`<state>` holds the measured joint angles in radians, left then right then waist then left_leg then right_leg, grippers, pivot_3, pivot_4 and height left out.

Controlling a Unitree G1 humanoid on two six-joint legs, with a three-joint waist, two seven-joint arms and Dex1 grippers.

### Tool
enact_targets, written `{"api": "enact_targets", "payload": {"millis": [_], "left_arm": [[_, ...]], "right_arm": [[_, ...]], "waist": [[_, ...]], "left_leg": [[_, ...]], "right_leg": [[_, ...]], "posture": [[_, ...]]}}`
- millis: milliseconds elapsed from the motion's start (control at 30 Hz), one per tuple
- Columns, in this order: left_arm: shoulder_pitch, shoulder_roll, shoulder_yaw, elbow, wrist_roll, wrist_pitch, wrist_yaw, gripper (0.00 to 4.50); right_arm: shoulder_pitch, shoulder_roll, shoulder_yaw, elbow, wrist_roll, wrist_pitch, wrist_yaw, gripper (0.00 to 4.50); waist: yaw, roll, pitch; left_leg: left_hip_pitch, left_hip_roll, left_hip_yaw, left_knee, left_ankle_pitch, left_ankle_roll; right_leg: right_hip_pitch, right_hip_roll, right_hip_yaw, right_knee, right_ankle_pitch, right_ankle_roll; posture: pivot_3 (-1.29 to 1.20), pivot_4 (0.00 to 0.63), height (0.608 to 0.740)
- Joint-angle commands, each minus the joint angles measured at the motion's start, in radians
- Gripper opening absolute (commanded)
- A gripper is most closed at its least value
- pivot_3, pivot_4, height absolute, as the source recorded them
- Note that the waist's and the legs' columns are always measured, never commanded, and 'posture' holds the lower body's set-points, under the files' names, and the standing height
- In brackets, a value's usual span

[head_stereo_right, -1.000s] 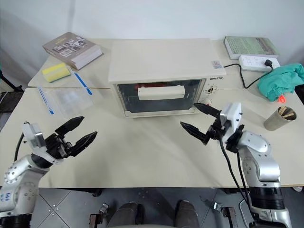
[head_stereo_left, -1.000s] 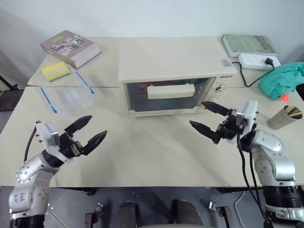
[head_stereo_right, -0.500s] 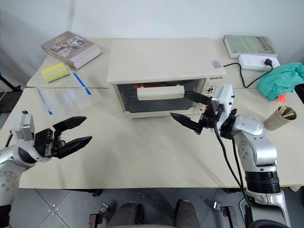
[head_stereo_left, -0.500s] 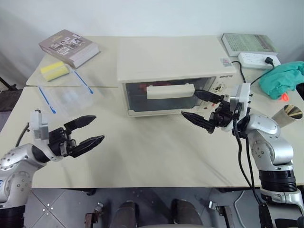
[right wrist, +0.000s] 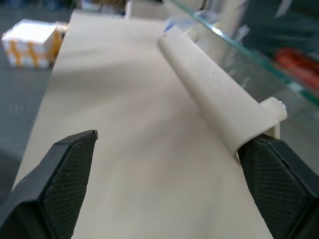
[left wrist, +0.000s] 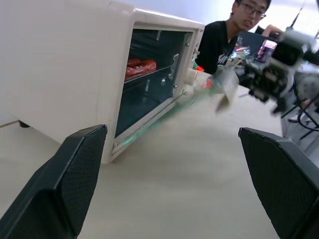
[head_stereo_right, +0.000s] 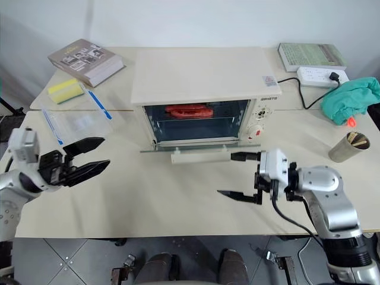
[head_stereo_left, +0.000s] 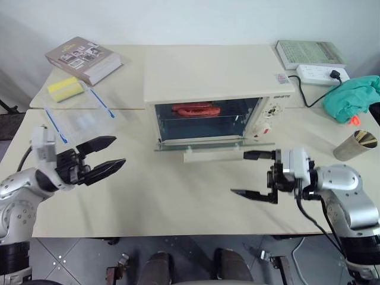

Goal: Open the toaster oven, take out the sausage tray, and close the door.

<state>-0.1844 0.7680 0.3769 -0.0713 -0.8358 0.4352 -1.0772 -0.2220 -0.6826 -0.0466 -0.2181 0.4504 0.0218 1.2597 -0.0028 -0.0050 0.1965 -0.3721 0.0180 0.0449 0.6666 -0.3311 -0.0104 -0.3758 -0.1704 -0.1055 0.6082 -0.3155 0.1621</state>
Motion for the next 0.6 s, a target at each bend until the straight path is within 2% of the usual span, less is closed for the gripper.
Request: {"api": "enact_targets", "payload": {"millis": [33, 233, 400, 500, 600], "left_arm": [[-0.086, -0.052, -0.056, 0.03, 0.05, -0.031, 0.024, 3.25], [-0.279, -0.184, -0.182, 0.121, 0.129, -0.041, 0.069, 1.43], [-0.353, -0.256, -0.25, 0.172, 0.189, -0.067, 0.061, 0.02], [-0.342, -0.304, -0.297, 0.155, 0.219, -0.086, 0.059, 0.02], [-0.325, -0.312, -0.331, 0.154, 0.253, -0.097, 0.043, 0.02]], "right_arm": [[0.002, 0.03, -0.004, 0.029, -0.025, -0.135, 0.009, 4.5], [-0.012, 0.064, -0.003, 0.094, -0.059, -0.207, -0.036, 4.5], [0.019, 0.055, 0.013, 0.092, -0.081, -0.238, -0.036, 4.5], [0.064, 0.057, 0.011, 0.076, -0.098, -0.261, -0.056, 4.5], [0.104, 0.053, 0.001, 0.059, -0.115, -0.271, -0.084, 4.5]], "waist": [[0.0, 0.0, 0.0], [0.005, -0.001, 0.0], [0.002, -0.001, 0.0], [0.003, -0.001, 0.0], [0.004, -0.001, 0.0]], "left_leg": [[0.0, 0.0, 0.001, 0.0, 0.0, 0.0], [0.0, 0.0, 0.0, 0.004, 0.0, 0.0], [0.0, 0.0, 0.0, 0.003, 0.0, 0.0], [0.0, 0.0, 0.0, 0.003, 0.0, 0.0], [0.0, 0.0, 0.0, 0.004, 0.0, 0.0]], "right_leg": [[0.0, 0.0, 0.0, 0.0, 0.0, 0.0], [0.001, 0.0, 0.0, 0.001, 0.0, 0.0], [0.001, 0.0, 0.0, 0.001, 0.0, 0.0], [0.001, 0.0, 0.0, 0.001, 0.0, 0.0], [0.001, 0.0, 0.0, 0.001, 0.0, 0.0]], "posture": [[0.0, 0.15, 0.74], [0.0, 0.15, 0.74], [0.0, 0.15, 0.74], [0.0, 0.15, 0.74], [0.0, 0.15, 0.74]]}}
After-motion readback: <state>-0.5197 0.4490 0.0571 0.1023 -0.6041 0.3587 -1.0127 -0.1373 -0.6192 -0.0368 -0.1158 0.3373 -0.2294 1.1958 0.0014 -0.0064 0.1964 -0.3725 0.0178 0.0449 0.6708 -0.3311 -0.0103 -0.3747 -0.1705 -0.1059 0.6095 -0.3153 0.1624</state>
